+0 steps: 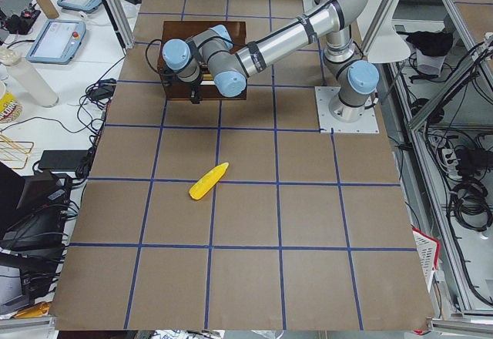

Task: Open drawer and put corn inside
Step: 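Align the left gripper with the white handle and close on it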

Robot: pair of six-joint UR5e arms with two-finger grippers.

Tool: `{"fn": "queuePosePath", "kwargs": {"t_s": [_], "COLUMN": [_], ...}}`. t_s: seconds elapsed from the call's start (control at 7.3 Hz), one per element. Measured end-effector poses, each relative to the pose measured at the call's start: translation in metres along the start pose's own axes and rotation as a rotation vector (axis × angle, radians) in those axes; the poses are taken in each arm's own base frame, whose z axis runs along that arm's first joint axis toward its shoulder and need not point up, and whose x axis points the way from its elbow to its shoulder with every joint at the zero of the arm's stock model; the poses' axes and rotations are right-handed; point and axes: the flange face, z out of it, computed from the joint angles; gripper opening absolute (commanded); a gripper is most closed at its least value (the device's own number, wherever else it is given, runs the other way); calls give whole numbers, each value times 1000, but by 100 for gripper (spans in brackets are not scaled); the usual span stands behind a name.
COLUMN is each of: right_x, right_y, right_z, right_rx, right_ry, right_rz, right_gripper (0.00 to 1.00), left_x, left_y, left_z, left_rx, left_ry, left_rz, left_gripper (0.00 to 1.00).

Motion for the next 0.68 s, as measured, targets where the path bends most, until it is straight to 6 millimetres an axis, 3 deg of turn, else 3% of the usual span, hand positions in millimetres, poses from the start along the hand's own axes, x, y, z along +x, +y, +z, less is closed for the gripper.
{"fn": "queuePosePath", "kwargs": {"t_s": [0.68], "right_x": [0], "right_y": [0], "right_z": [0], "right_rx": [-1], "right_ry": [0], "right_rz": [0], "right_gripper": [100], "left_x": [-6], "left_y": [-7], "left_z": [17], "left_rx": [-6], "left_ry": [37], "left_rz": [16], "left_gripper": [100]}}
